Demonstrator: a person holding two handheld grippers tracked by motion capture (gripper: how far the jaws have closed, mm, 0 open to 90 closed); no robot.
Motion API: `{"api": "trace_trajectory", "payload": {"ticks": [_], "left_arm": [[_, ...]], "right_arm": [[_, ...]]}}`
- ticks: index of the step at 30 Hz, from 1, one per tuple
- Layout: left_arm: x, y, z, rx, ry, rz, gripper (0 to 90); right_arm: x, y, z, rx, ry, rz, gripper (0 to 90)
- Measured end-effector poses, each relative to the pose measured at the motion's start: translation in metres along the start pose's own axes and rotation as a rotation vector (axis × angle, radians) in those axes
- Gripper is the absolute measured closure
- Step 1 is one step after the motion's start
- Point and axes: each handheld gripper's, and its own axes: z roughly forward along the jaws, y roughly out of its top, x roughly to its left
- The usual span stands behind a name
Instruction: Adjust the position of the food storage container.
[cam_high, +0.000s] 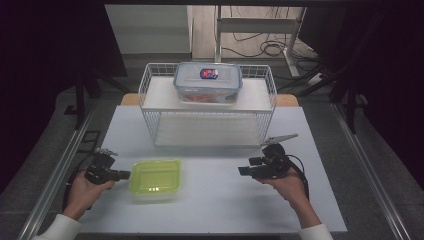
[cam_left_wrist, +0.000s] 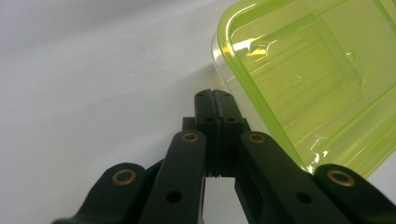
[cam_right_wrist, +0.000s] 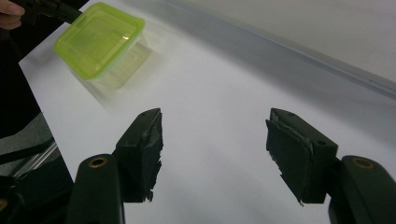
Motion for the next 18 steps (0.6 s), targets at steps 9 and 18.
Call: {"api": "trace_trajectory", "payload": {"ticks": [9, 18], "left_arm": [[-0.025, 0.007, 0.017, 0.003, -0.051, 0.024, 90.0], [-0.046, 0.012, 0.028, 0.025, -0.094, 0.065, 90.0]], "right_arm": [[0.0, 0.0, 0.0, 0.001, 0.0, -0.005, 36.0], [0.001, 0.001, 0.001, 0.004, -0.001, -0.005, 36.0]]}}
